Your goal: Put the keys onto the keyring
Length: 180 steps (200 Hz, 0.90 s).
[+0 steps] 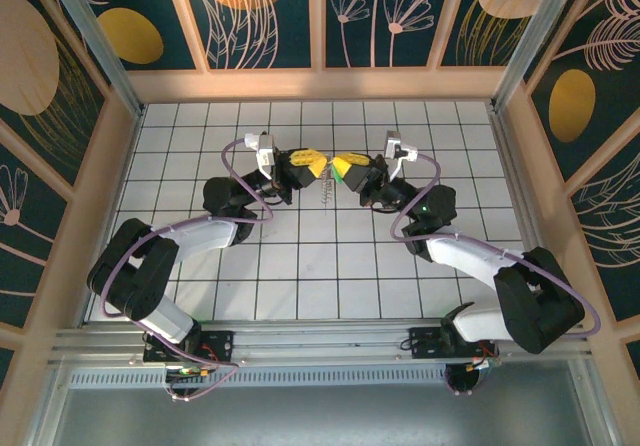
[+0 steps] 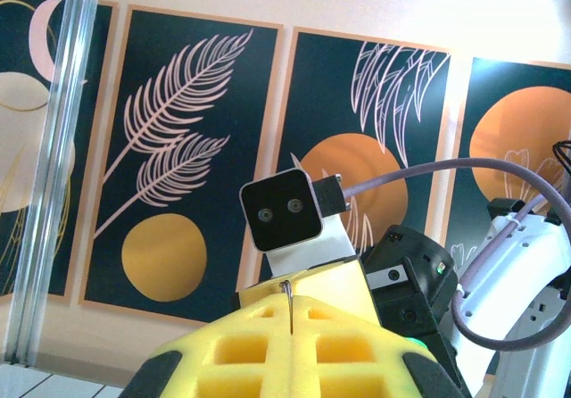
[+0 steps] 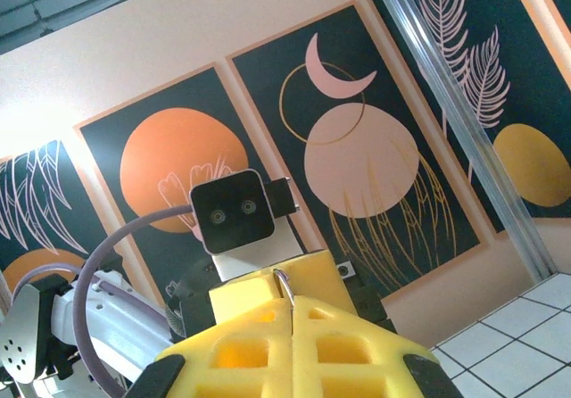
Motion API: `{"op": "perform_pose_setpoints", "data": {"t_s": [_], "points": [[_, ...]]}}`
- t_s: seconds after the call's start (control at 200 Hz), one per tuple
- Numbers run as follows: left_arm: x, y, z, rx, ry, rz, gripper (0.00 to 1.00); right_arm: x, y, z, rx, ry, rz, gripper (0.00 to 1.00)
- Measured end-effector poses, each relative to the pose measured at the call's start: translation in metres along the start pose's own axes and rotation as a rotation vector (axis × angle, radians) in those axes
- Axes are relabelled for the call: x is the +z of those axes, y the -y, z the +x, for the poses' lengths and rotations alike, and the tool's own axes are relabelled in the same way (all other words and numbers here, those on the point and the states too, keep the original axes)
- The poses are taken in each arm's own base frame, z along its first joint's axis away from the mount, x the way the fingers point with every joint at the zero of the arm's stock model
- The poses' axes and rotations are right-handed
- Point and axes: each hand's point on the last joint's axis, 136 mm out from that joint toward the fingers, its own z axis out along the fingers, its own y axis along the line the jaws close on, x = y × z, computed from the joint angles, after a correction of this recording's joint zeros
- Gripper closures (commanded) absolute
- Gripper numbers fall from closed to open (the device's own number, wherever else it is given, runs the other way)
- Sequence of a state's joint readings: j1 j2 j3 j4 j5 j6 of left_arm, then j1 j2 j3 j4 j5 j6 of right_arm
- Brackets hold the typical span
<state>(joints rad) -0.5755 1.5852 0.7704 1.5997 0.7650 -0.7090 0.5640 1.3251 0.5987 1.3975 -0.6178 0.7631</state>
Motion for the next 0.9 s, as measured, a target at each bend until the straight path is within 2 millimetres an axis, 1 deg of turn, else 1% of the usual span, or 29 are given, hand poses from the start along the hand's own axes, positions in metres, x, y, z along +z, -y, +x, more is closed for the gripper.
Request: {"op": "perform_pose_setpoints", "data": {"t_s": [0.901], "points": [[0.0016,0.0008,0.0049,-0.017,-0.014,0.003,1.0,-0.0093,0.0011,0.0088,0.076,0.012,-0.012,1.0]]}}
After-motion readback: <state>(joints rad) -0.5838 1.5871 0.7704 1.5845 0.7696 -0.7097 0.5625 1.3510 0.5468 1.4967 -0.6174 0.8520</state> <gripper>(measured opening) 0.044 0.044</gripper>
